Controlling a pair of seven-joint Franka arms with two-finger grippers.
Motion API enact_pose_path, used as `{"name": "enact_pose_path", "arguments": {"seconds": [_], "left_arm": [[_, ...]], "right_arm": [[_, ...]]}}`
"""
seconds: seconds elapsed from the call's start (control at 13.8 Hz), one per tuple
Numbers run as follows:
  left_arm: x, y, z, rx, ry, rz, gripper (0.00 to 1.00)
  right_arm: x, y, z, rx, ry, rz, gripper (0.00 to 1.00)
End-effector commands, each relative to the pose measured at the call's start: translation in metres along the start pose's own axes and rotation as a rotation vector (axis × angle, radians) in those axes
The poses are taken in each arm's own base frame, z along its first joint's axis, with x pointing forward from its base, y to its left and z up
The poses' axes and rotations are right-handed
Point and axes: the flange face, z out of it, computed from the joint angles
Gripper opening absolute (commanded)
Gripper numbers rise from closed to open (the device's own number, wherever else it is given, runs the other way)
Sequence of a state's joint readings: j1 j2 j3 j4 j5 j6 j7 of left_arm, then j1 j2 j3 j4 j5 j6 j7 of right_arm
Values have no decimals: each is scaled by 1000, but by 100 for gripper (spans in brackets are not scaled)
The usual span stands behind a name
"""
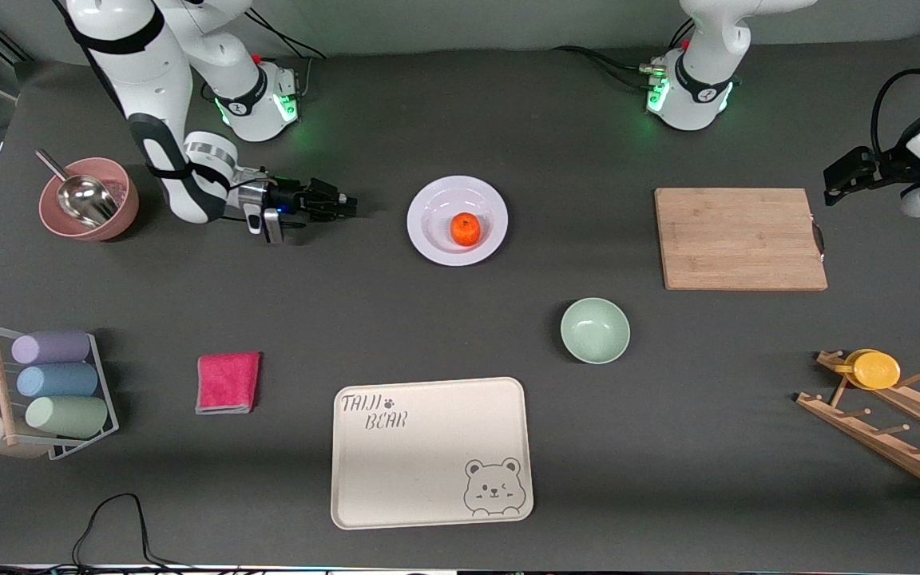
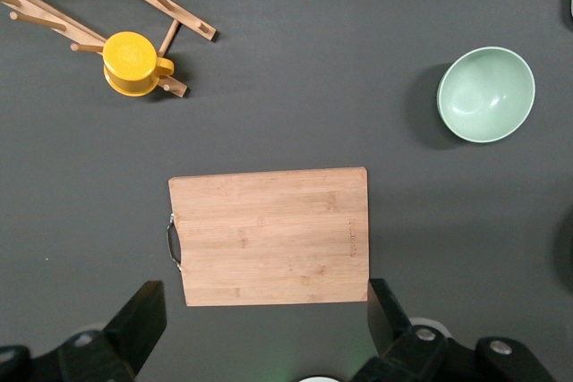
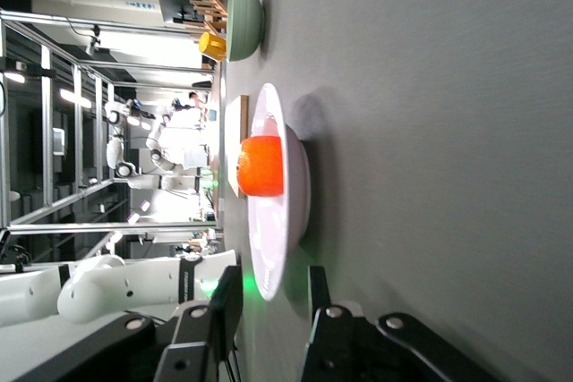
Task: Place orange and plate with both arms
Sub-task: 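Reach the right gripper to the white plate's rim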
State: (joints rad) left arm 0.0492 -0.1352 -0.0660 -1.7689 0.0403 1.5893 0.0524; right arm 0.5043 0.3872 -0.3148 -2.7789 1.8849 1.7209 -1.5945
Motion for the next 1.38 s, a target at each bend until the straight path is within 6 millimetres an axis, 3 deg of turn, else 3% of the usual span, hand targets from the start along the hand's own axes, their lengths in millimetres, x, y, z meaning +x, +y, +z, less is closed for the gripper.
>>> {"name": "enact_pose_path", "arguments": {"seconds": [0.0, 0.29, 0.58, 0.95, 1.31], "left_arm": [[1, -1, -8, 15, -10, 19, 100], [2, -2, -5, 16, -15, 18, 100], [3, -4, -2, 13, -21, 12, 100], [3, -4, -1, 13, -21, 11, 100], [6, -4, 2, 9, -24, 11, 100]], "right_arm": [[-6, 1, 27, 13, 21, -15, 37], [-1, 5, 46, 6, 6, -31, 37], [6, 12, 52, 1, 11, -32, 37], [3, 3, 95, 4, 41, -38, 37], [2, 2, 108, 4, 43, -37, 37]]}}
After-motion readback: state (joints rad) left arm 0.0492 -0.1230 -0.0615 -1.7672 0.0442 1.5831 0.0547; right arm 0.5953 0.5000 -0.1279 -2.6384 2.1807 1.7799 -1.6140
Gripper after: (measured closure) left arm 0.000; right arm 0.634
